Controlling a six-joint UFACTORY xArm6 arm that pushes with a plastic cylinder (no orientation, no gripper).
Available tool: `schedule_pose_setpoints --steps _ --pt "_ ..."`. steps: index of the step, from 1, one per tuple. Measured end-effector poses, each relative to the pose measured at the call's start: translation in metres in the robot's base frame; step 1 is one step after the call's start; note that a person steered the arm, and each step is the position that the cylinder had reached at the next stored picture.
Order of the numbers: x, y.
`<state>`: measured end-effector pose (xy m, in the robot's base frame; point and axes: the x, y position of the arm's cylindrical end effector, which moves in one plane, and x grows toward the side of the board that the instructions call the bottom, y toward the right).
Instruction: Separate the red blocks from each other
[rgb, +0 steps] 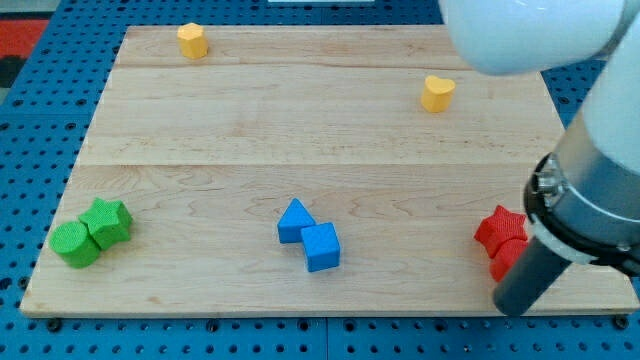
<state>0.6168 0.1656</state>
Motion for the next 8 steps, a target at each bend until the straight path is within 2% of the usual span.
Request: schedule_pose_setpoints --steps 1,2,3,4,5,6,8 --pt "0.0 -0.023" --pt "-0.001 0.024" --pt "-0.012 0.099" --pt "-0.028 0.083" --pt "-0.06 0.016" --pt "-0.067 -0.066" --pt "-0.076 -0.087"
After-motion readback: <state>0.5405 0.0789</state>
